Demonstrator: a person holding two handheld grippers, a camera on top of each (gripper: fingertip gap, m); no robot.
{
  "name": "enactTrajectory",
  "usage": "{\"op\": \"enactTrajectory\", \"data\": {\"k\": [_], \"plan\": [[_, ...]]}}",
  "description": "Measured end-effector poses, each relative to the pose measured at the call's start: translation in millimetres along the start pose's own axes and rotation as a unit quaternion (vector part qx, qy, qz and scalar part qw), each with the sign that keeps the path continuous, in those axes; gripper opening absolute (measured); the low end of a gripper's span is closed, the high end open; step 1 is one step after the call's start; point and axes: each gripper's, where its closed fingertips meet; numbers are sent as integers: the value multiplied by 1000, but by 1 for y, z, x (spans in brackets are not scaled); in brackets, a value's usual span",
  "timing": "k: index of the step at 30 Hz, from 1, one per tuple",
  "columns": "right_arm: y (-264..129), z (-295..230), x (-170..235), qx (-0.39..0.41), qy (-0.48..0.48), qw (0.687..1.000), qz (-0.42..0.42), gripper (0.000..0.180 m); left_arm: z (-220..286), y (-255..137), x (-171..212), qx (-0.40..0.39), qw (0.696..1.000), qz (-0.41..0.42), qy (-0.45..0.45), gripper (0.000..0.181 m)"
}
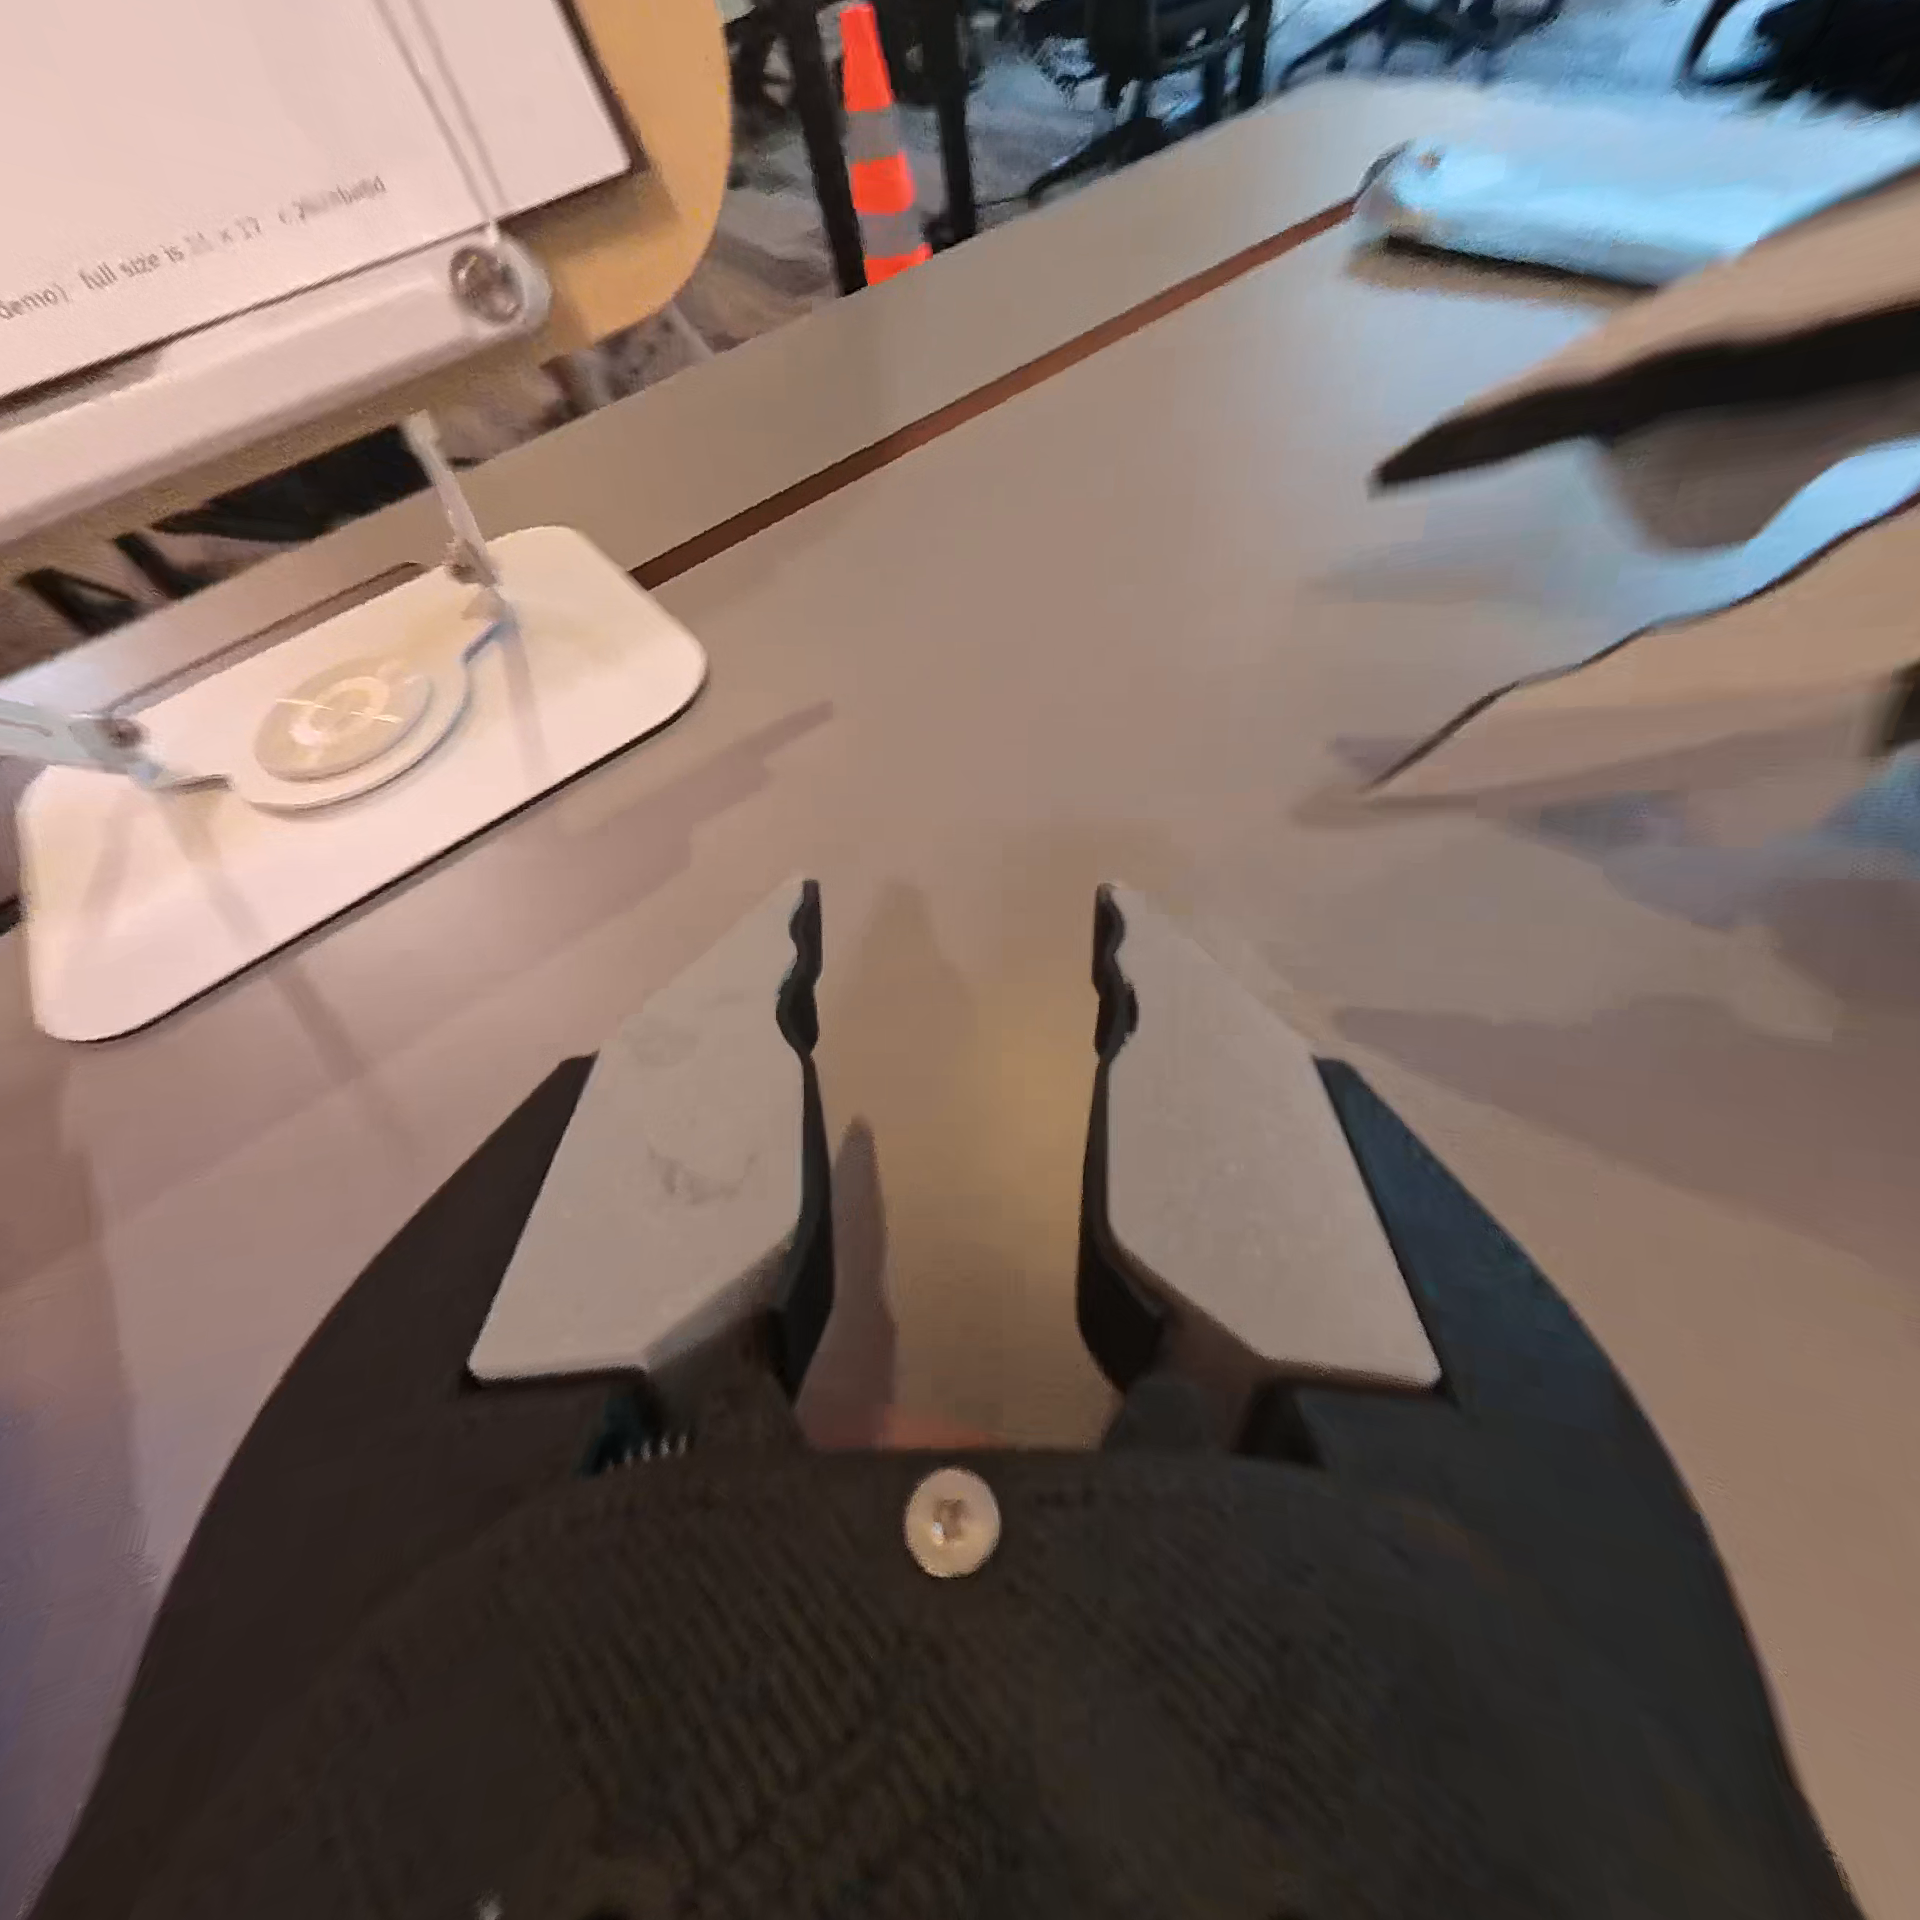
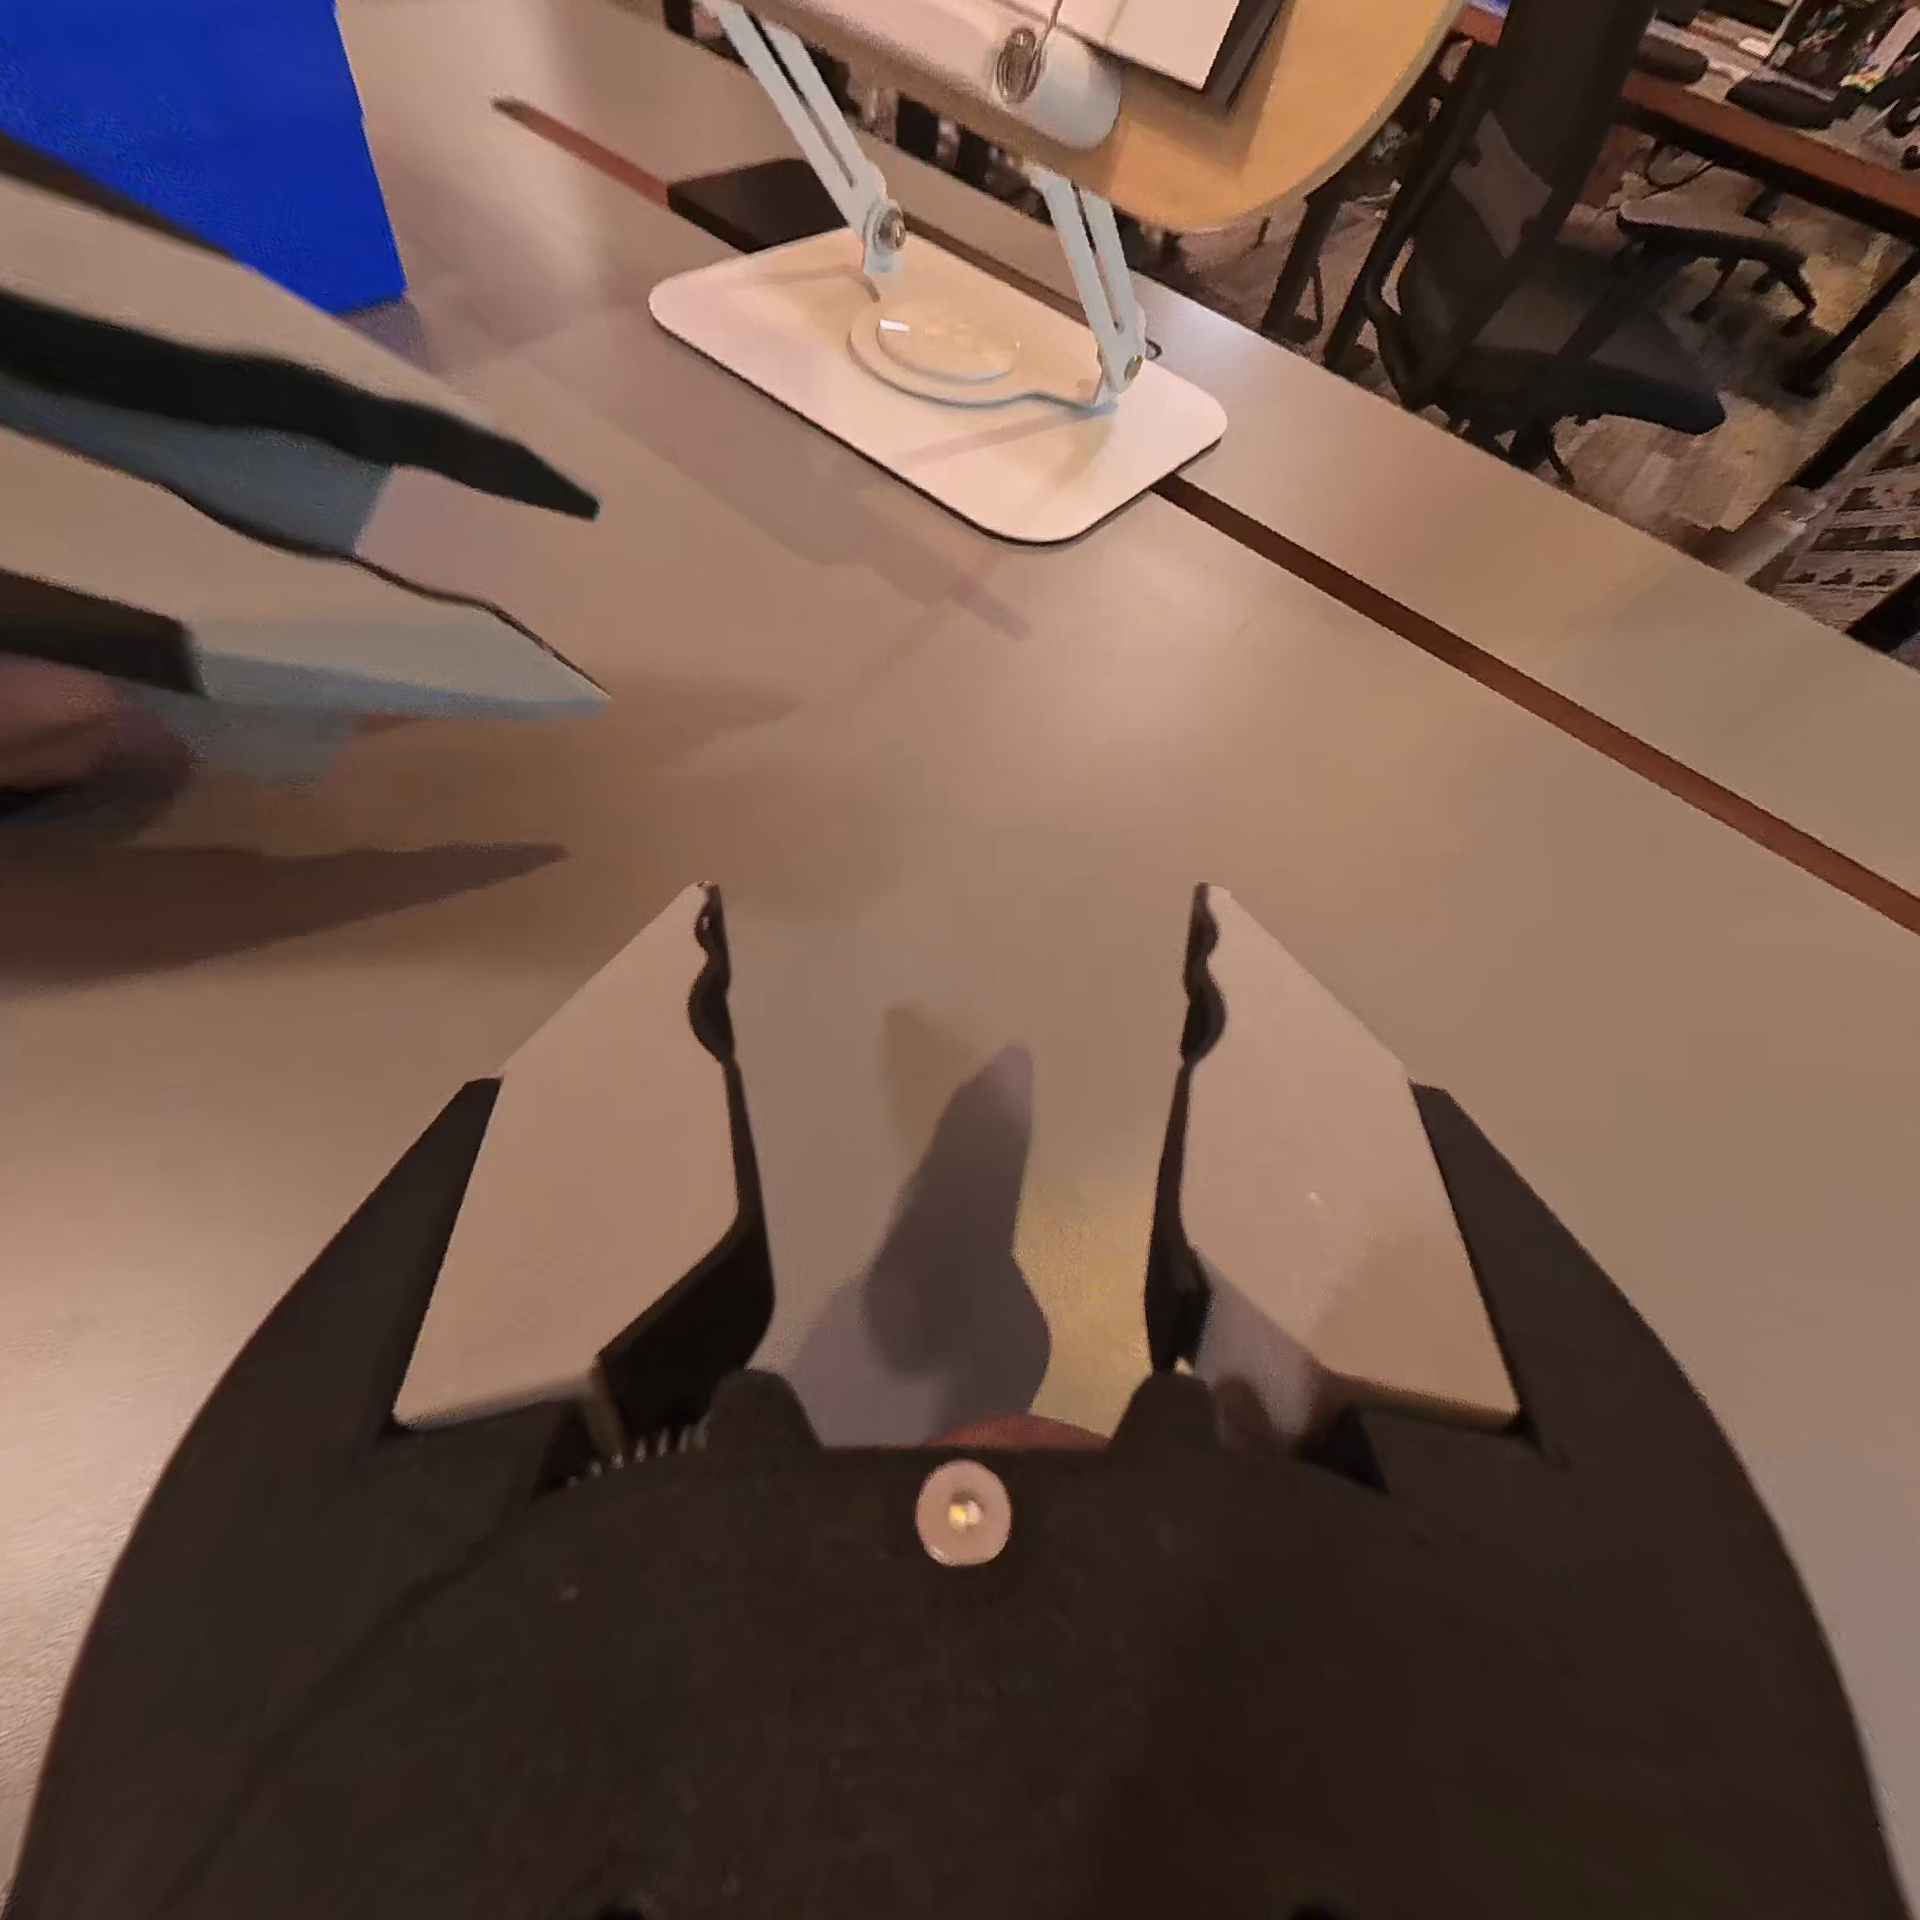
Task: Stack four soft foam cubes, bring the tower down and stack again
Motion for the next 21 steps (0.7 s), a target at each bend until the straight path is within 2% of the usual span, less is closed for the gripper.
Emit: {"op": "enactTrajectory", "data": {"k": [2,4,6,8,11,14,21], "plan": [[-3,-1,-2,-18,20,1000,9,97,-12,-1,6,-24,1000,-8,12,55],[-3,-3,-1,-37,40,998,8,97,-15,-8,3,-21,1000,16,0,51],[-2,-6,0,-56,49,997,10,90,-10,-9,2,-4,1000,18,-7,50],[-3,-10,1,-76,56,995,11,76,-5,-5,6,4,1000,4,-4,52],[-3,-13,0,-104,87,991,17,73,-4,-3,7,0,1000,-6,5,56],[-4,-17,0,-123,90,988,27,61,-2,-1,10,3,1000,-16,10,55],[3,-19,2,-107,69,992,13,68,-6,-2,11,5,1000,-16,-5,55]]}}
Point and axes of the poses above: each gripper's, where its closed fingertips meet, y out along the fingers, x out of its underside, z = x × y across the jaws, and after that the axes turned 14 degrees about -z, right-handed
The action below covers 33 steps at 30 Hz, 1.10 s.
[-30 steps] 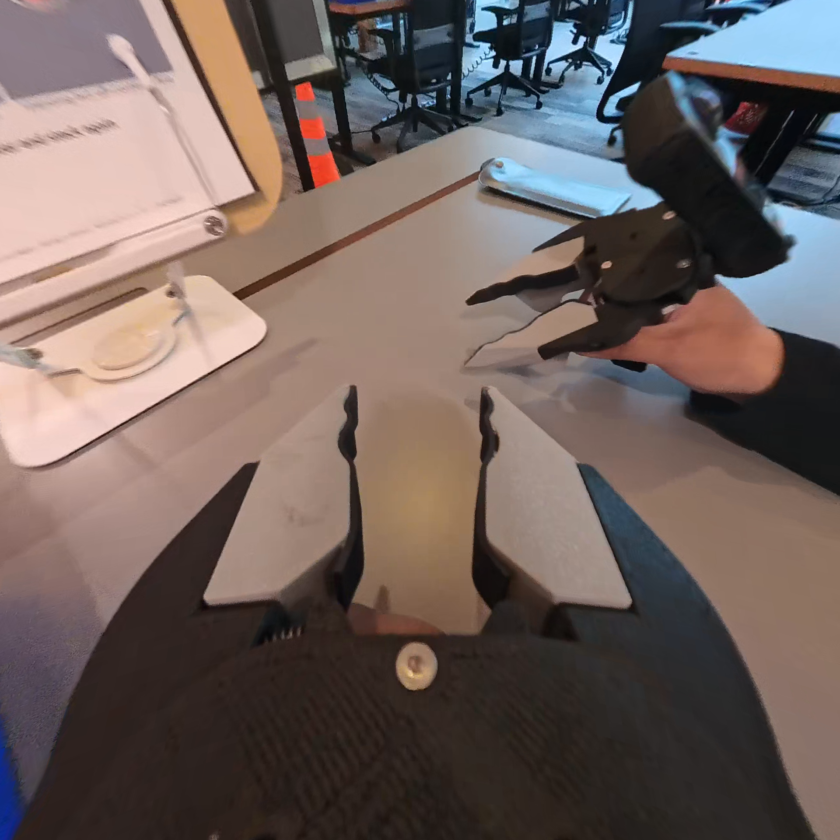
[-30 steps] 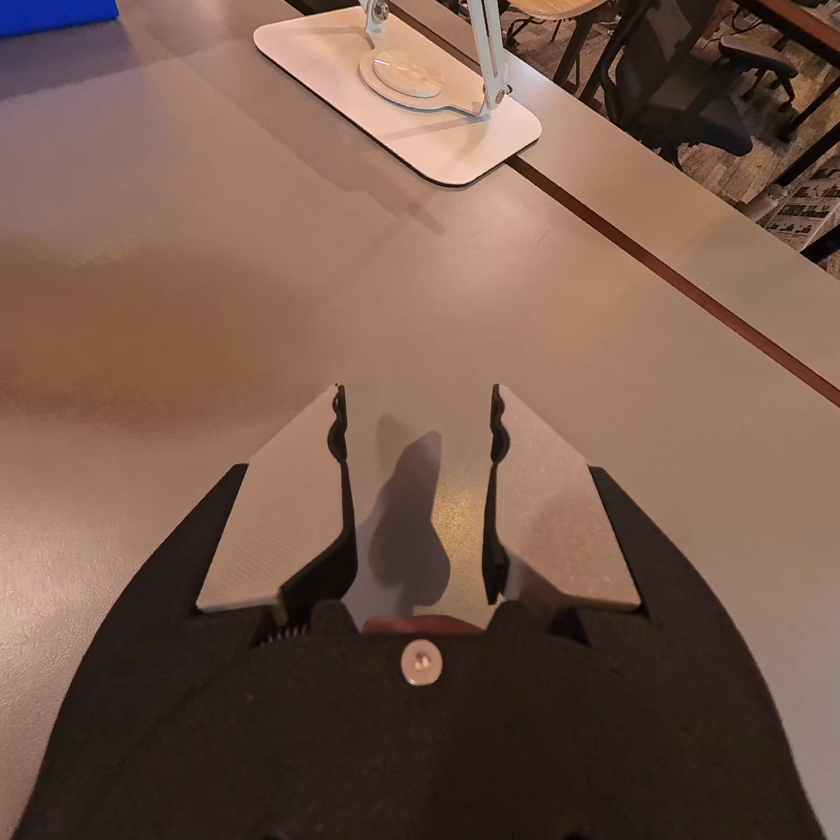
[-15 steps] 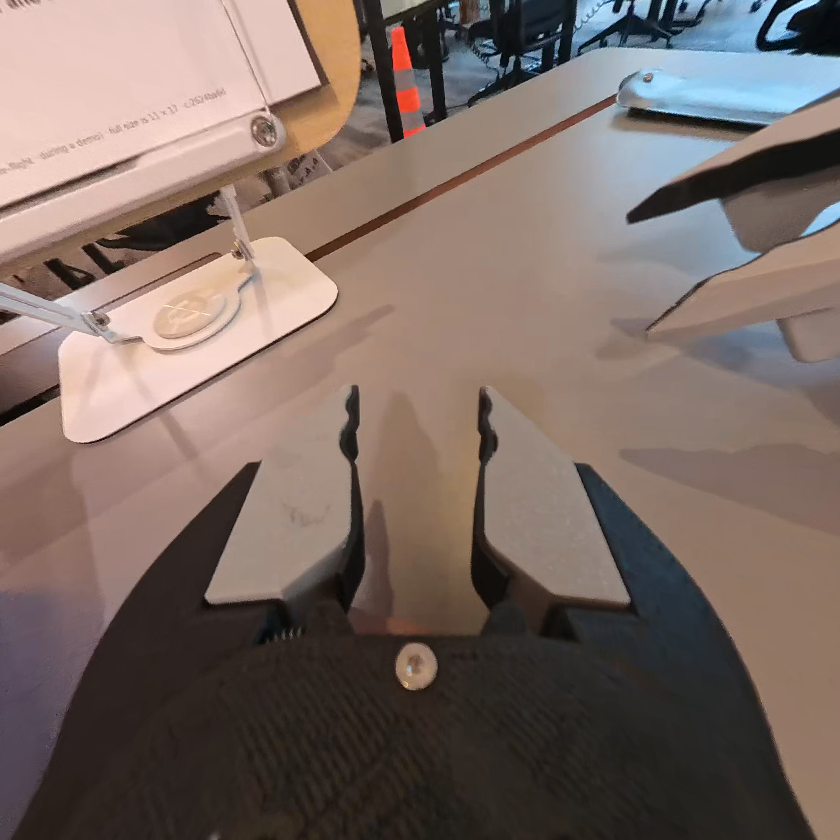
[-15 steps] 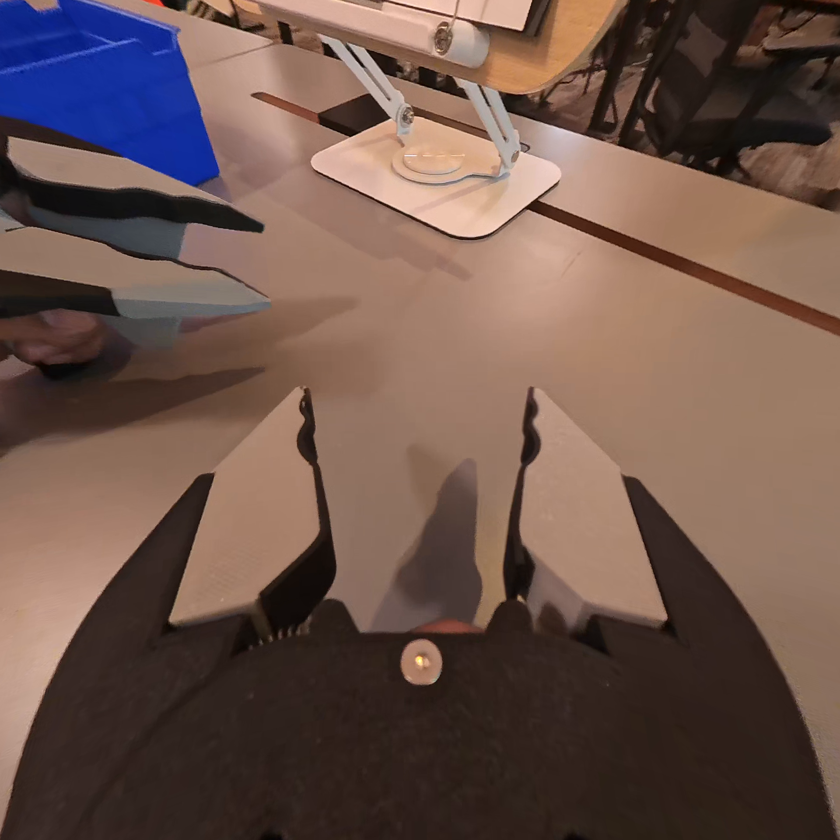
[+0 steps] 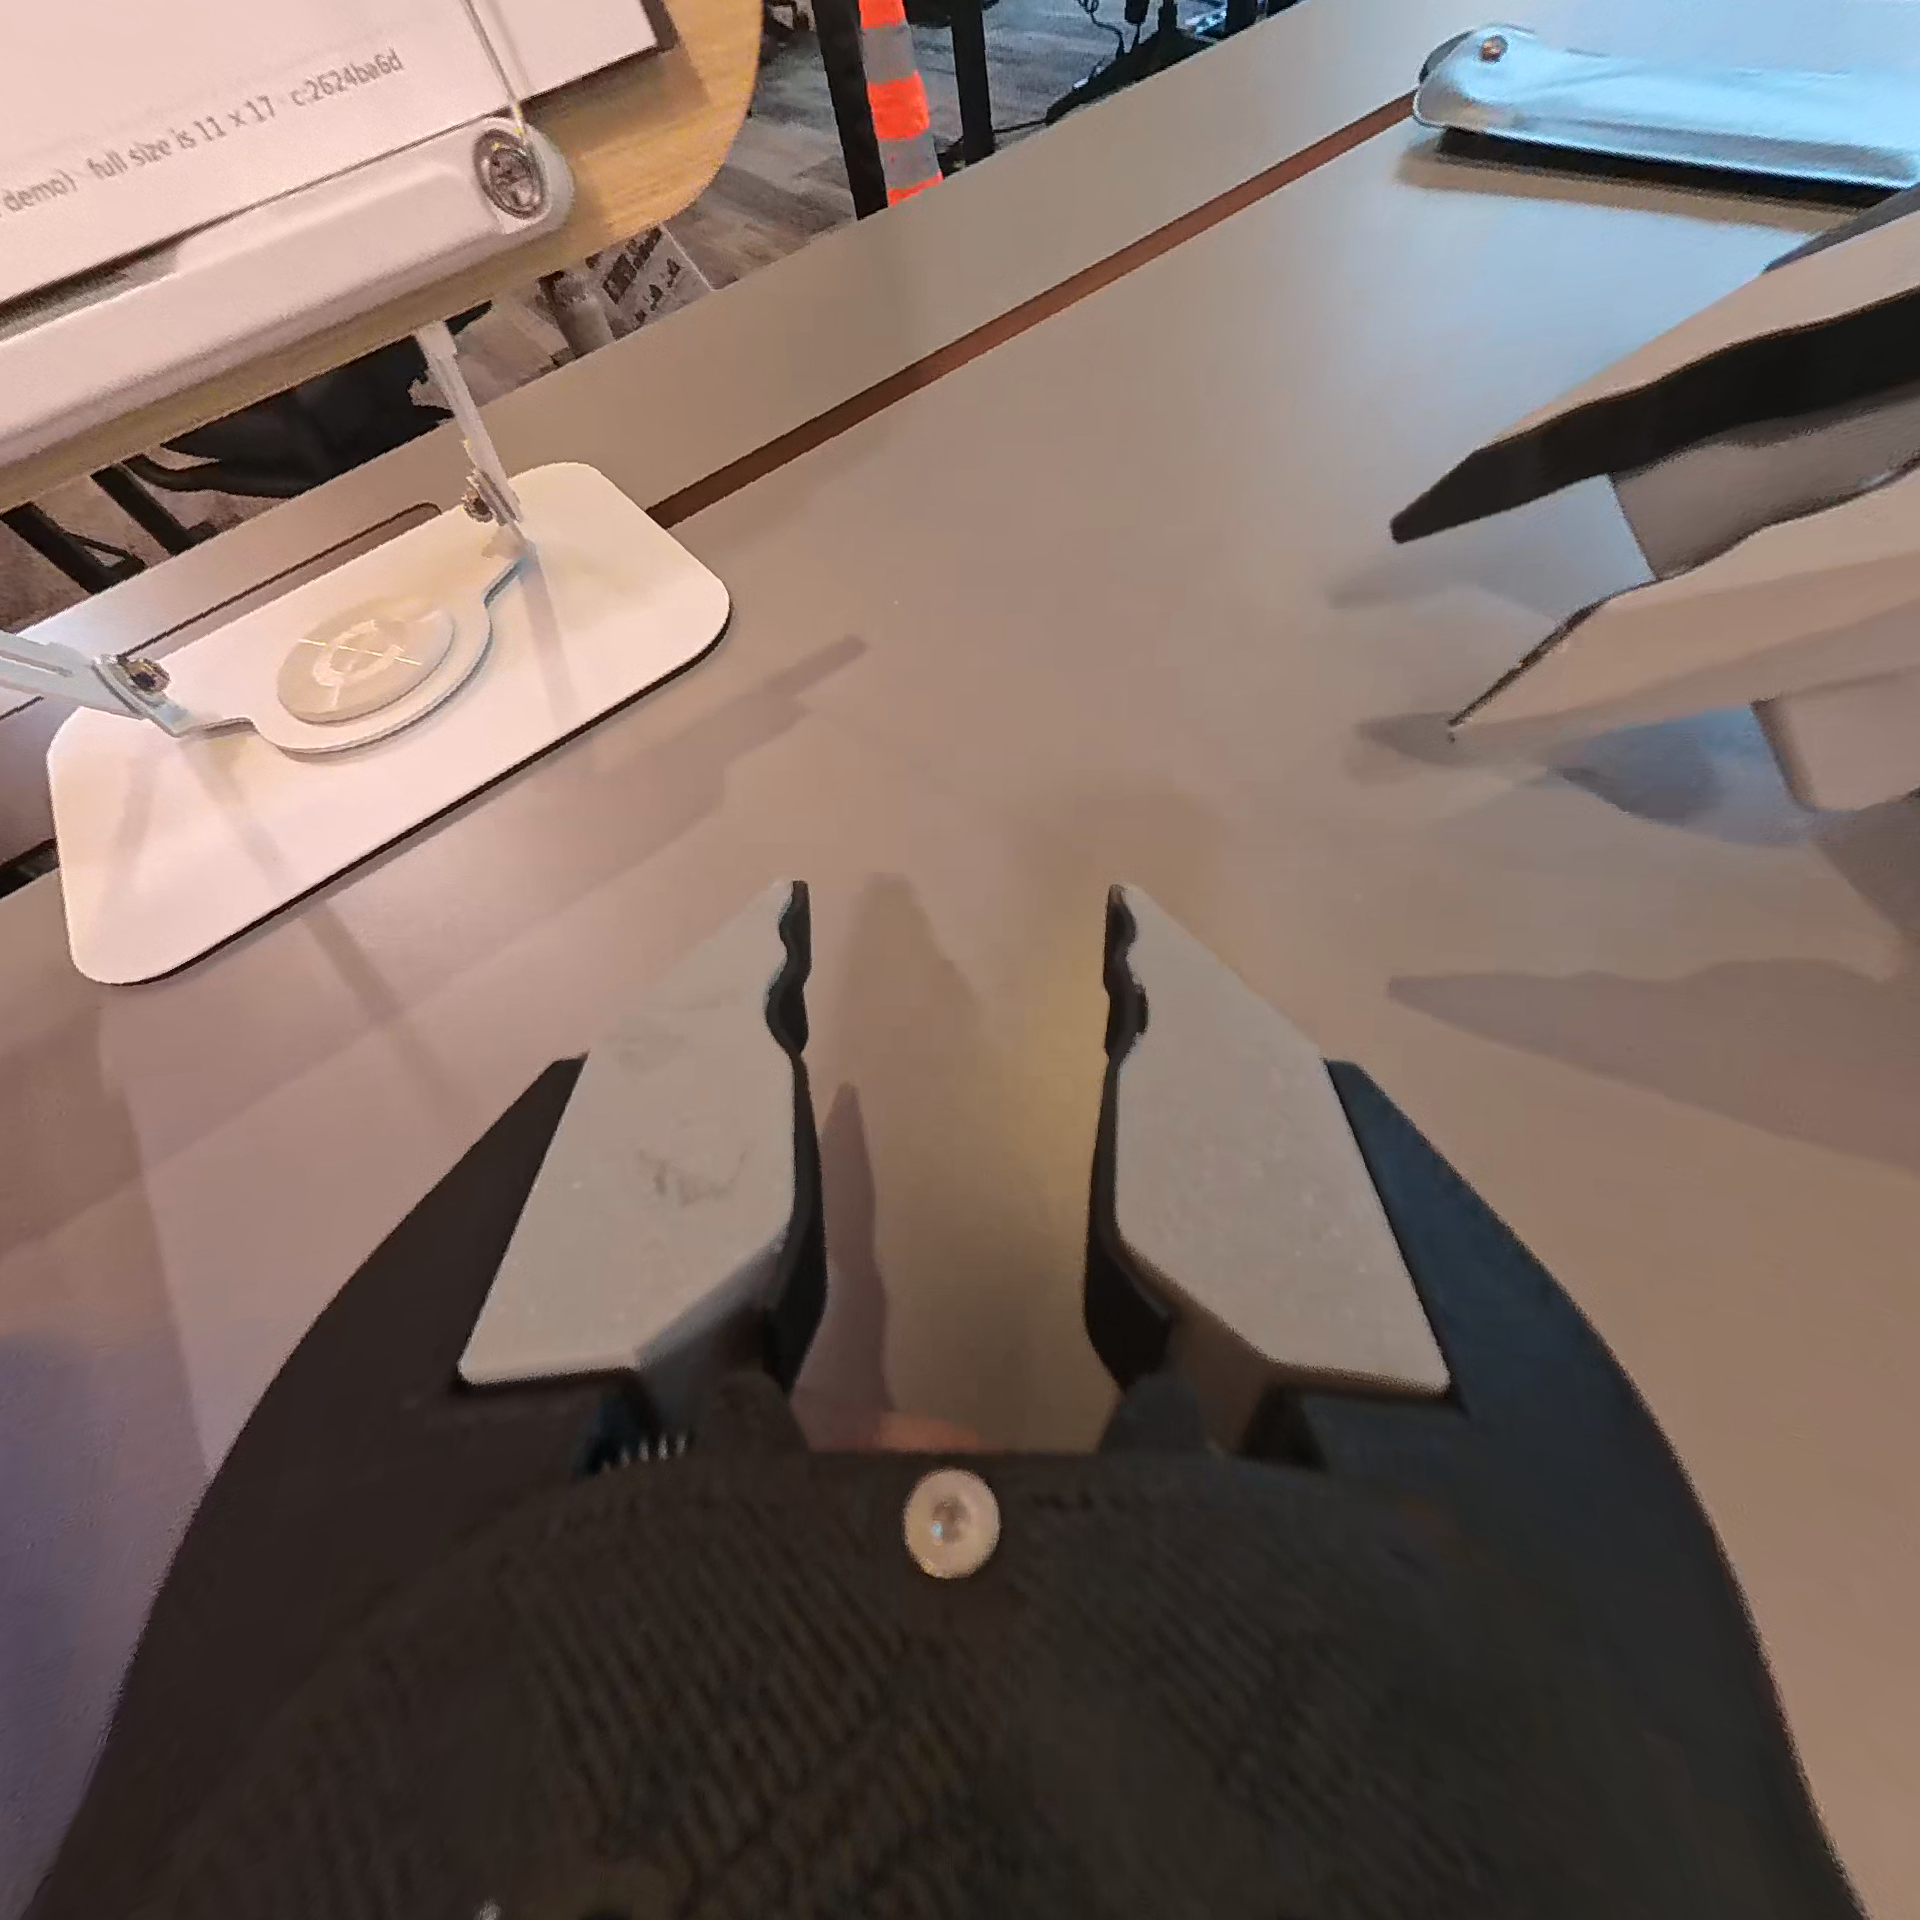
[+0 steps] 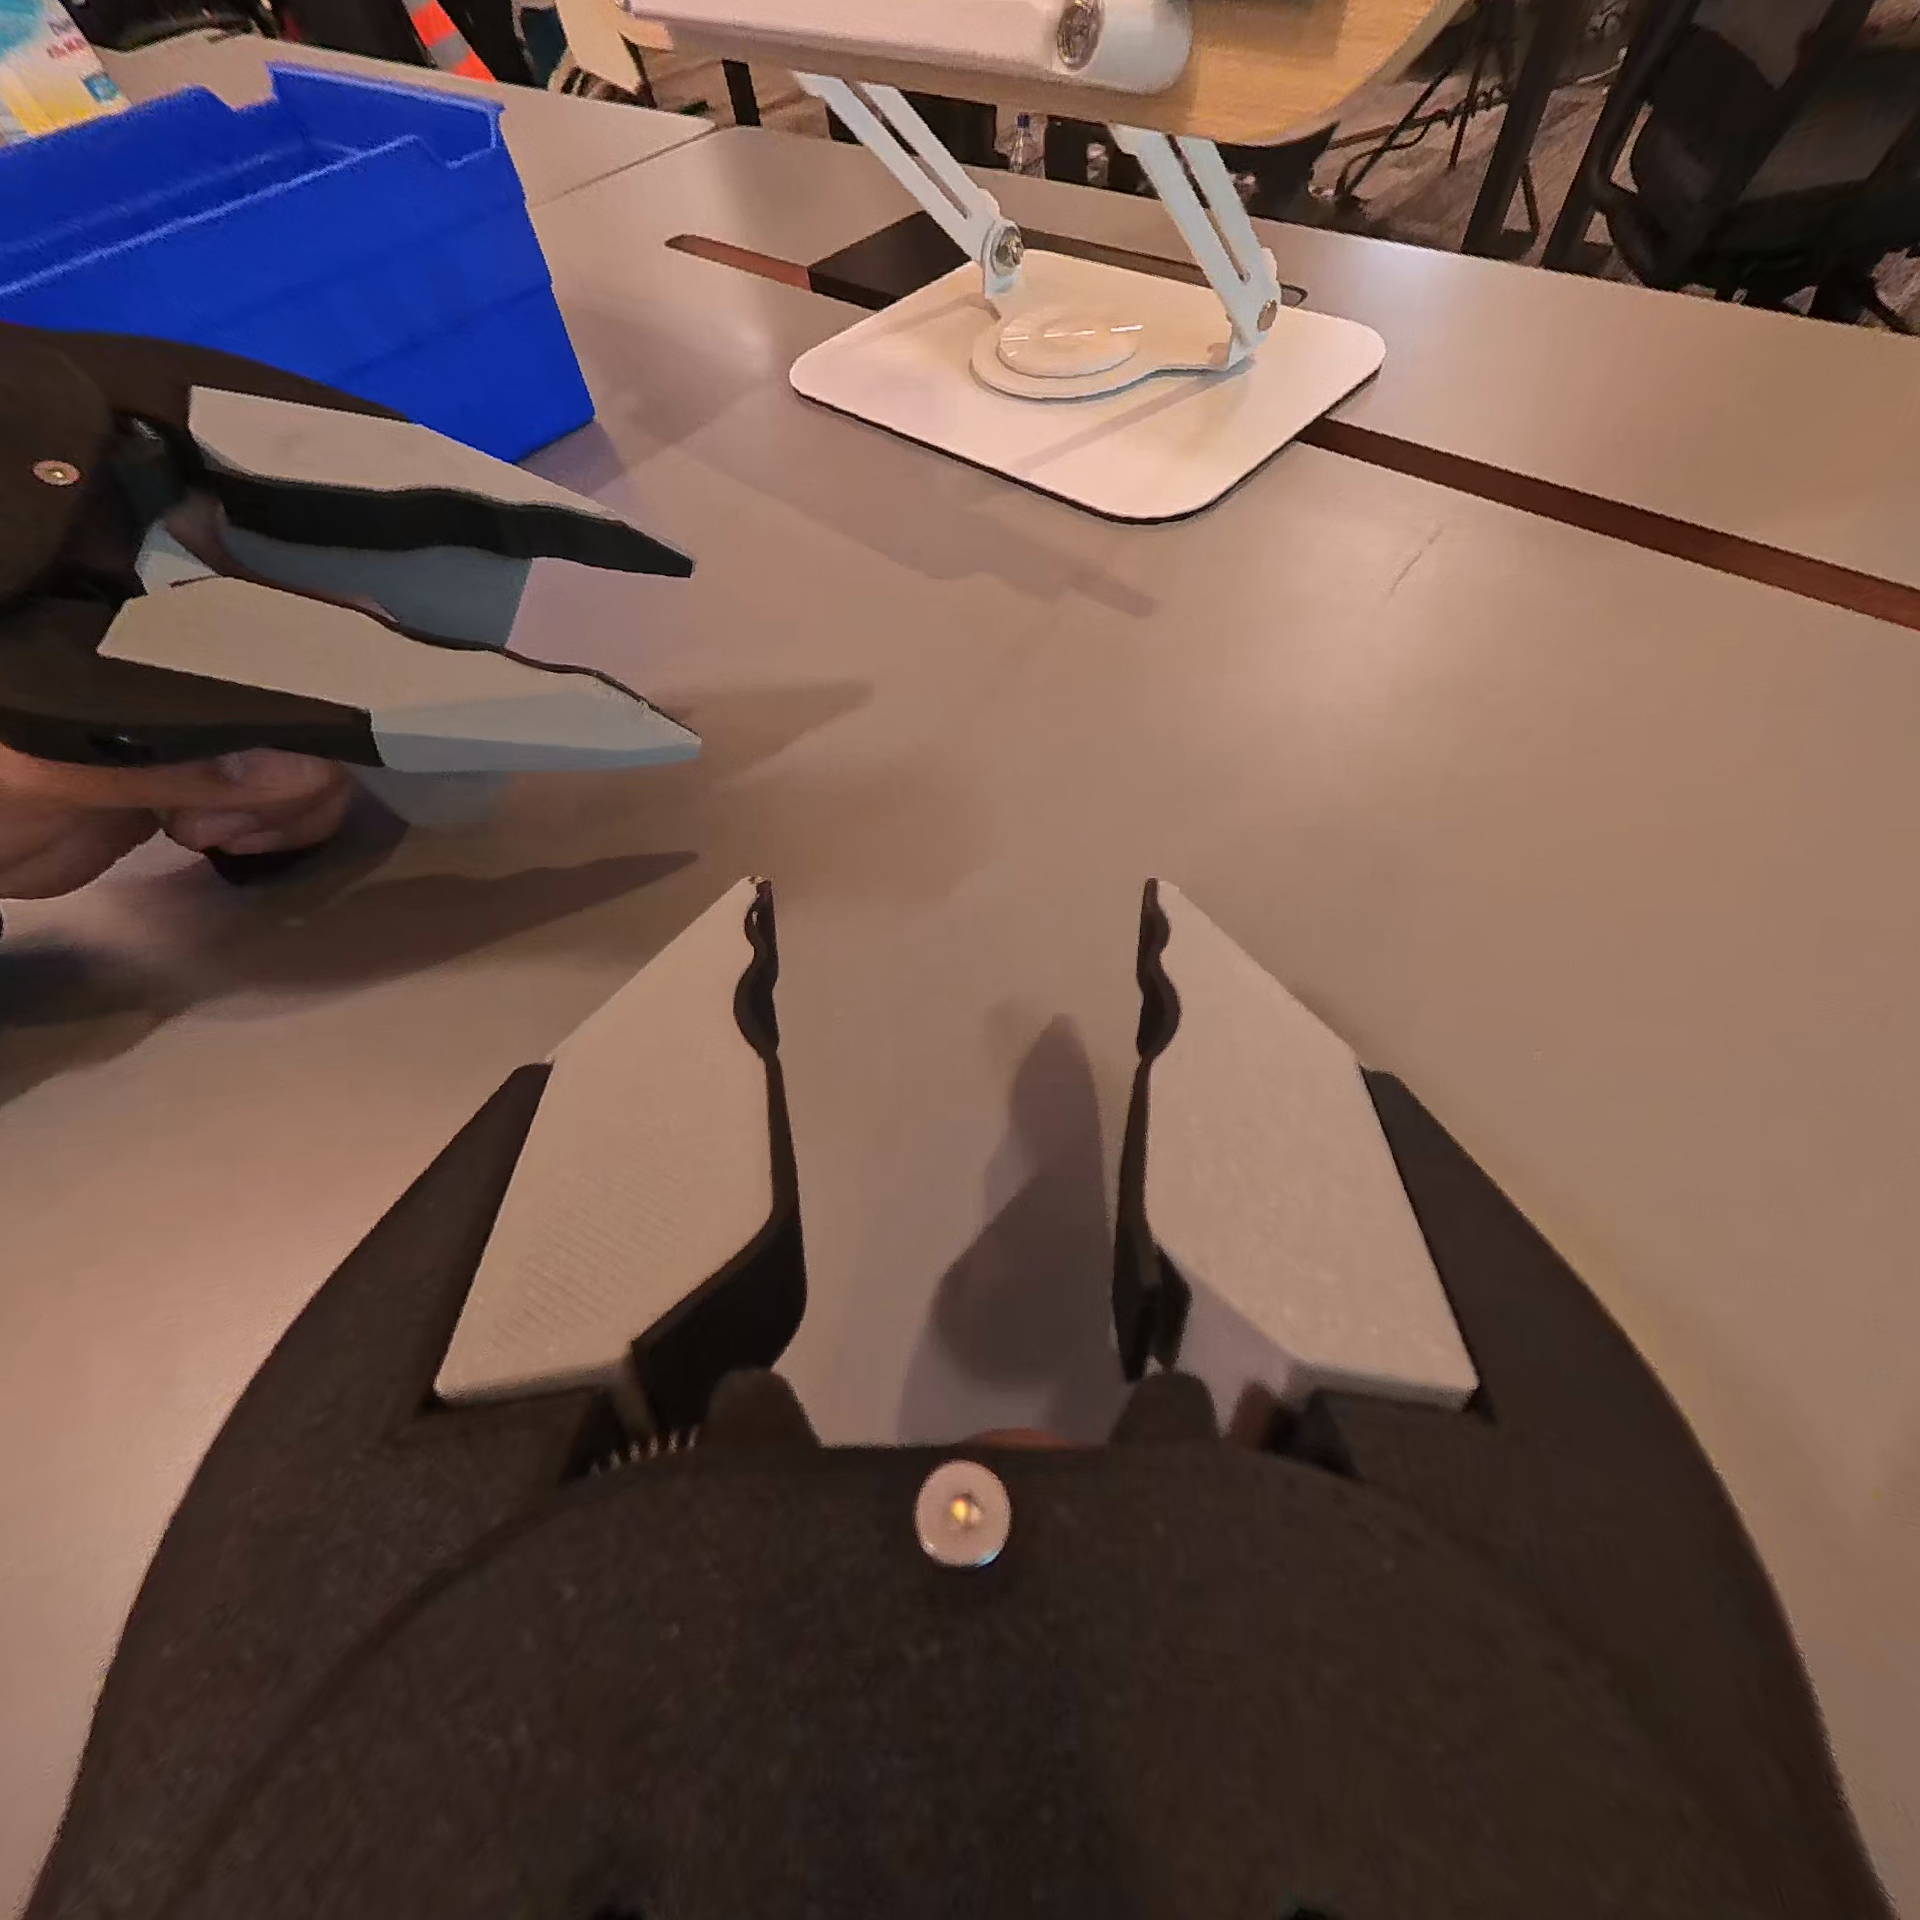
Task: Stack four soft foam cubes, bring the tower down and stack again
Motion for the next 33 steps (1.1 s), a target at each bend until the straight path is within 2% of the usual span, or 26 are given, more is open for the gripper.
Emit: {"op": "enactTrajectory", "data": {"k": [6,11,16,20,21,22,23,25,28,31,33], "plan": [[3,-9,0,-2,-18,1000,-8,68,-11,-6,-4,-42,999,19,4,54],[3,-18,-2,-8,-29,1000,-8,68,-27,-31,-20,-82,994,66,-15,58],[6,-27,-1,-10,-45,999,-12,67,-30,-58,-33,-73,990,117,-35,68],[7,-32,0,-12,-54,998,-14,66,-23,-56,-29,-47,993,106,-31,70],[6,-32,0,-11,-55,998,-16,66,-14,-59,-30,-11,994,105,-28,59],[6,-30,0,-7,-55,998,-16,66,-4,-66,-33,31,992,115,-36,36],[5,-30,-1,-5,-54,998,-14,66,0,-77,-39,60,988,130,-54,27],[4,-28,-2,-6,-51,999,-10,67,-5,-106,-49,66,983,151,-82,47],[4,-26,-2,-9,-44,999,-10,67,-14,-155,-49,60,984,150,-76,79],[3,-24,-2,-4,-45,999,-8,66,-41,-208,-37,6,981,183,-72,82],[2,-26,-3,-4,-47,999,-5,66,-57,-229,-19,-8,979,187,-80,80]]}}
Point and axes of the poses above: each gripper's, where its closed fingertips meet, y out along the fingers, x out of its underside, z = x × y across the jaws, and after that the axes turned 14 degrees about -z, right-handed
